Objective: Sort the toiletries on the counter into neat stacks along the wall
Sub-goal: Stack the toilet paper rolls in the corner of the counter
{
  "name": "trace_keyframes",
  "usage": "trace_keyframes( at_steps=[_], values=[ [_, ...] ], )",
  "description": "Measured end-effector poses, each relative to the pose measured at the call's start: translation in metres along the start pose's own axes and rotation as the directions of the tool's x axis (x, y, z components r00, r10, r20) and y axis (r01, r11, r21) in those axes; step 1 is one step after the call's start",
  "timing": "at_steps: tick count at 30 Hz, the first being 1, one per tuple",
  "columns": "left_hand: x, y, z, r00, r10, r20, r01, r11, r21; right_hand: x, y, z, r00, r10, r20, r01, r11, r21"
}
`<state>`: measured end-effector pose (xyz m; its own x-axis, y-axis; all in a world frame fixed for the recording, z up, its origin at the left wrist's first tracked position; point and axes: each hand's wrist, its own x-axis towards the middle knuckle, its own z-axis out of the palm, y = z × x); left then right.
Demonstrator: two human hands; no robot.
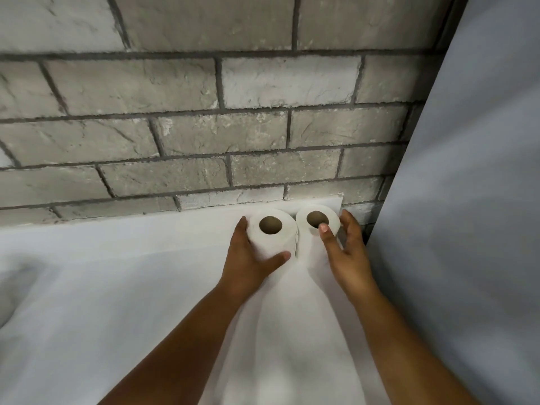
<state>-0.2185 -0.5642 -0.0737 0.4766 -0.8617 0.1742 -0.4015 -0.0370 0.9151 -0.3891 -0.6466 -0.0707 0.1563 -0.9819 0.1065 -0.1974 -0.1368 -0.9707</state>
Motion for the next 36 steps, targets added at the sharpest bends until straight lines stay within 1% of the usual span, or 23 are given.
trace_keyframes(
  at_steps=[2,4,6,9,13,15,18,22,26,29,30,32,36],
  values=[
    [-0.008,0.008,-0.009,1.000,-0.007,0.005,0.007,1.000,-0.001,-0.009,-0.016,-0.002,0.995,-0.081,-0.052,0.076,0.993,-0.088],
    [-0.018,0.015,-0.021,1.000,-0.006,-0.021,0.006,1.000,0.008,-0.022,-0.033,0.000,0.979,-0.190,-0.069,0.176,0.970,-0.170],
    [-0.026,0.021,-0.032,0.999,-0.009,-0.047,0.009,1.000,0.003,-0.035,-0.049,0.006,0.970,-0.239,-0.033,0.226,0.949,-0.218],
    [-0.045,0.029,-0.062,0.993,-0.048,-0.108,0.051,0.998,0.025,-0.065,-0.074,0.026,0.955,-0.286,0.073,0.295,0.930,-0.217],
    [-0.077,0.032,-0.118,0.974,-0.044,-0.221,0.052,0.998,0.033,-0.110,-0.097,0.065,0.930,-0.273,0.246,0.315,0.937,-0.153],
    [-0.095,0.033,-0.149,0.963,-0.028,-0.270,0.043,0.998,0.047,-0.131,-0.107,0.086,0.912,-0.264,0.314,0.320,0.936,-0.143],
    [-0.124,0.028,-0.199,0.944,-0.049,-0.326,0.074,0.995,0.065,-0.166,-0.119,0.120,0.892,-0.239,0.383,0.309,0.942,-0.133],
    [-0.168,0.017,-0.271,0.915,-0.019,-0.403,0.060,0.994,0.088,-0.222,-0.133,0.170,0.834,-0.244,0.495,0.333,0.938,-0.098],
    [-0.200,0.001,-0.340,0.904,0.010,-0.428,0.063,0.985,0.158,-0.271,-0.141,0.223,0.768,-0.198,0.610,0.308,0.948,-0.080],
    [-0.216,-0.018,-0.384,0.892,0.014,-0.453,0.082,0.978,0.192,-0.300,-0.143,0.264,0.722,-0.129,0.680,0.285,0.951,-0.122],
    [-0.221,-0.026,-0.398,0.885,0.002,-0.465,0.096,0.978,0.187,-0.309,-0.142,0.279,0.724,-0.100,0.683,0.261,0.956,-0.137],
    [-0.228,-0.042,-0.423,0.876,-0.032,-0.482,0.126,0.979,0.163,-0.328,-0.143,0.307,0.753,-0.059,0.655,0.223,0.960,-0.169],
    [-0.238,-0.068,-0.460,0.880,-0.058,-0.472,0.148,0.976,0.157,-0.357,-0.138,0.349,0.841,-0.148,0.521,0.236,0.966,-0.107]
  ],
)
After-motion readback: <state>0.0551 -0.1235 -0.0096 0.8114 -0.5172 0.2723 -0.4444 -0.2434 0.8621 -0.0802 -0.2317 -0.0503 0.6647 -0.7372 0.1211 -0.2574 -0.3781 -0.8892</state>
